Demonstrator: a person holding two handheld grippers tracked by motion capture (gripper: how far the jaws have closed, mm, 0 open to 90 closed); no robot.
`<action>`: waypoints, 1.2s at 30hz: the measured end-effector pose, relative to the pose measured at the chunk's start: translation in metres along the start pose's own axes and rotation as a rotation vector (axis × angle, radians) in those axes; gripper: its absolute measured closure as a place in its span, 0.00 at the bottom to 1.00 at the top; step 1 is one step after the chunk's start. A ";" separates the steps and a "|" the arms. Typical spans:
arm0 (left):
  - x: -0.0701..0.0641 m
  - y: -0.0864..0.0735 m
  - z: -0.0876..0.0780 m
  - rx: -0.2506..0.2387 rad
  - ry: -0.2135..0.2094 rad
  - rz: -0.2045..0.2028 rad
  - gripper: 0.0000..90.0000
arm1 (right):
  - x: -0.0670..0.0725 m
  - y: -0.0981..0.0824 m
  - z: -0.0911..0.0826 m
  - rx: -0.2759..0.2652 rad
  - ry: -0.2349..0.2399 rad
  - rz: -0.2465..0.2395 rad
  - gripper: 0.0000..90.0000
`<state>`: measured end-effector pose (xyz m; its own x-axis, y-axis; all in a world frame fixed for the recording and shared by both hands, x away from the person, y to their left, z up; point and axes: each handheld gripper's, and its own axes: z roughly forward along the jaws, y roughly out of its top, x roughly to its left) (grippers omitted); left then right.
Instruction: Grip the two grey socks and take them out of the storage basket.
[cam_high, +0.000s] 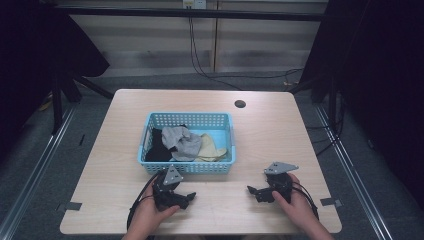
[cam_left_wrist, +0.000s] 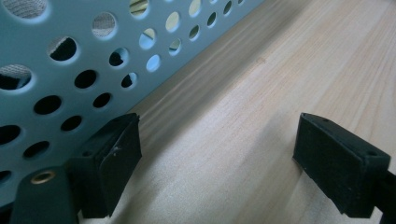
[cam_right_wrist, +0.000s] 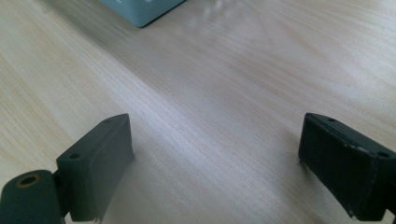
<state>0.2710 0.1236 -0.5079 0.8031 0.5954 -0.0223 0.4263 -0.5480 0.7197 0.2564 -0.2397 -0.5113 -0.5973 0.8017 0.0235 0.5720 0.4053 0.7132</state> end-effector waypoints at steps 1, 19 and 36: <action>0.000 0.000 0.000 0.000 0.000 0.000 0.16 | 0.000 0.000 0.000 0.000 0.000 0.000 0.10; -0.001 0.012 -0.008 0.122 -0.043 -0.044 0.22 | 0.000 0.000 0.000 0.002 -0.001 0.003 0.10; 0.019 0.035 -0.040 0.273 -0.081 -0.168 0.26 | 0.000 0.000 0.000 -0.001 0.001 -0.003 0.10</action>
<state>0.2845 0.1395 -0.4550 0.7379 0.6482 -0.1881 0.6427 -0.5898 0.4890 0.2561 -0.2397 -0.5112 -0.5994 0.8001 0.0217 0.5696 0.4074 0.7138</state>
